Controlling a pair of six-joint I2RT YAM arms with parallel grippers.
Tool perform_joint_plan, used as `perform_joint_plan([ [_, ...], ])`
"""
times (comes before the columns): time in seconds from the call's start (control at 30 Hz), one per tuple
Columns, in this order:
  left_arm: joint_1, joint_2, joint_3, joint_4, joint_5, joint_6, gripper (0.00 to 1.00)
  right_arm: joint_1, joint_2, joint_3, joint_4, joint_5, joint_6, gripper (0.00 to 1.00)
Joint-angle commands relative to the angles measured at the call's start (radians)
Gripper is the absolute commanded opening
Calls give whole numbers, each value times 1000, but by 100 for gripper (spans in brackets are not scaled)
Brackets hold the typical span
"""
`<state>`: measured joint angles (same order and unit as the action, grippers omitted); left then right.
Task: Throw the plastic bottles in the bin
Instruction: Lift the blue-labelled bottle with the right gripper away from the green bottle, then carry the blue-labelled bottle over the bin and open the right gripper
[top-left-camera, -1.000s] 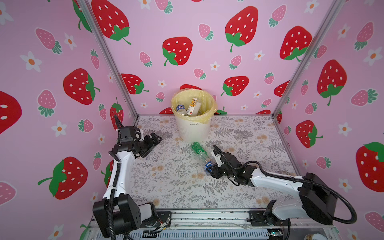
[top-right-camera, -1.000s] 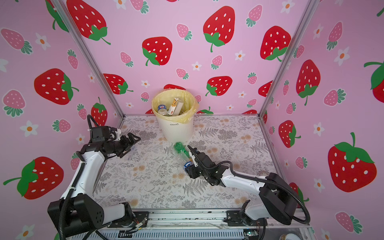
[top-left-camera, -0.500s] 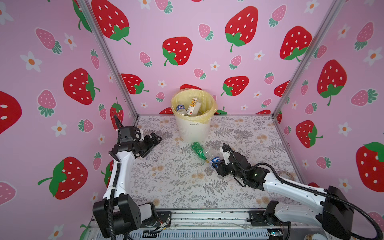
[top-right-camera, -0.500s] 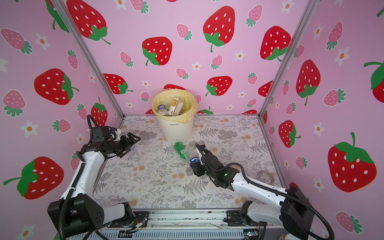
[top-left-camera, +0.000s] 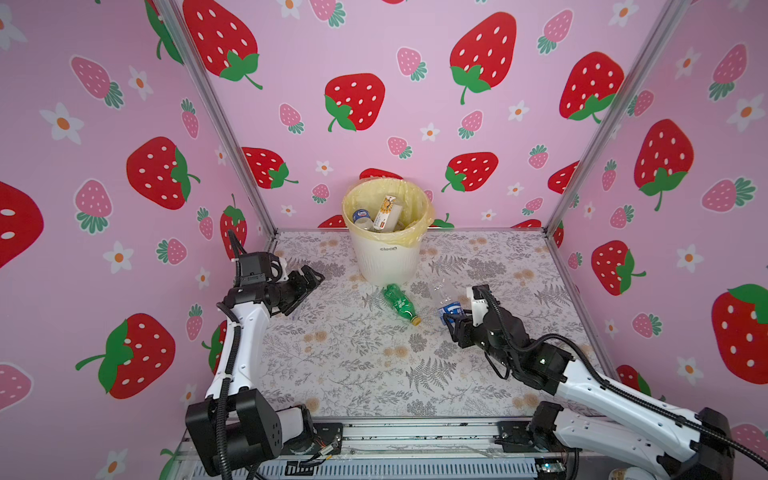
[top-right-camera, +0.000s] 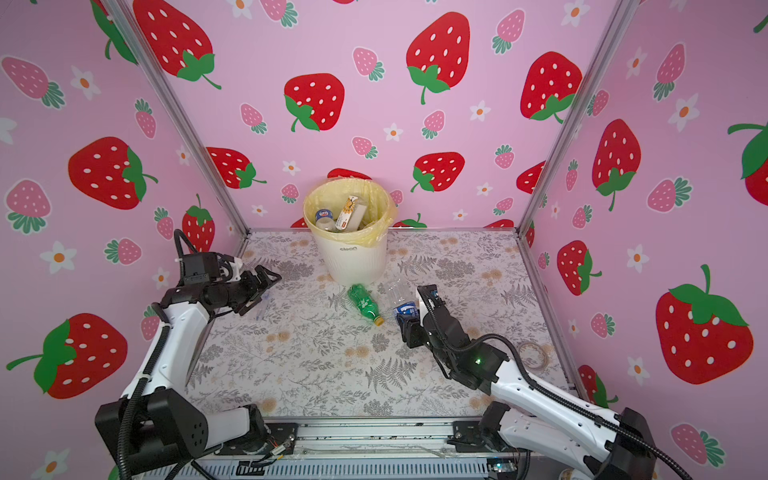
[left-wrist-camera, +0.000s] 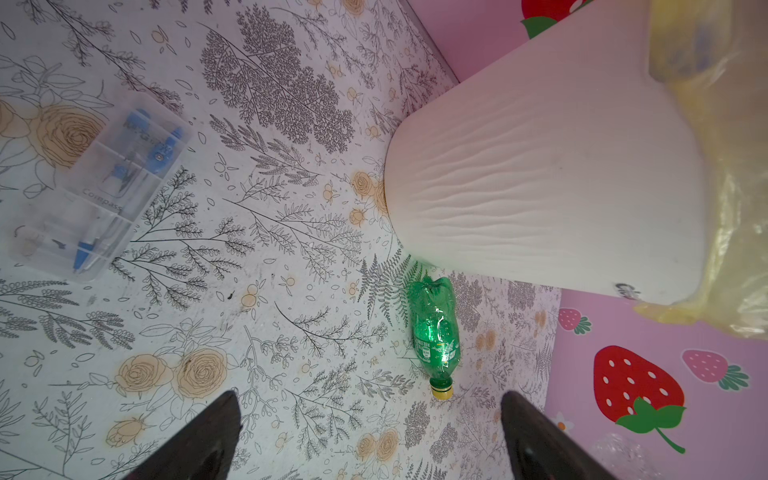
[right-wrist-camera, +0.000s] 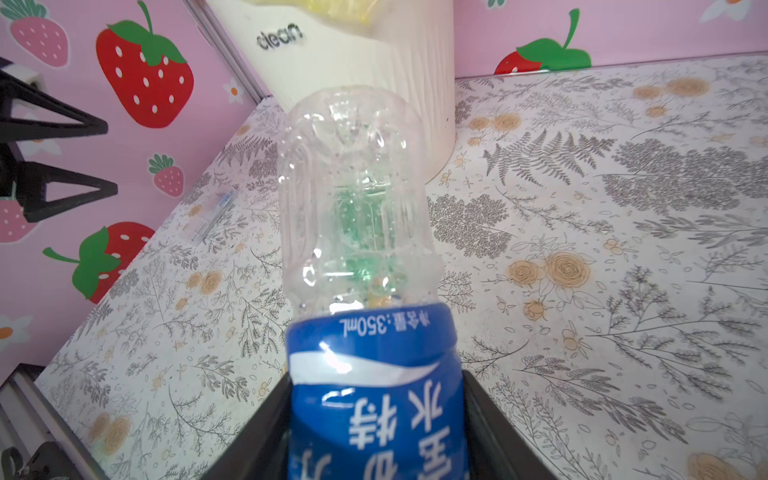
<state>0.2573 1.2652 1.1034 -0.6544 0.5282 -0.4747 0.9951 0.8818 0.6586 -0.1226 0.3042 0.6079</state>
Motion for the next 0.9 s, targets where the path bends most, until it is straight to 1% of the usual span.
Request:
perform_joint_plan([
  [0.0,5,-11,-11,3,17,7,99,7,-66,-21,-9,79,10,58],
  [0.17,5,-9,-12,8,22,4,99,7,-138,-47,31,101,-15,58],
  [0.23,5,-8,-13,8,23,3,99,7,-146,-42,41,102,-42,58],
  [0.4,5,-7,-14,8,23,2,99,7,-88,52,4,155,-123,59],
  [0.63,5,-9,-14,9,21,4,99,7,-29,76,76,173,-142,59],
  [0.7,5,-7,-14,9,23,1,99,4,17,132,99,160,-184,60],
  [0.77,5,-6,-13,11,28,1,99,2,133,272,62,154,-246,60],
  [0.87,5,-7,-14,11,33,0,99,-6,289,476,38,183,-337,60],
])
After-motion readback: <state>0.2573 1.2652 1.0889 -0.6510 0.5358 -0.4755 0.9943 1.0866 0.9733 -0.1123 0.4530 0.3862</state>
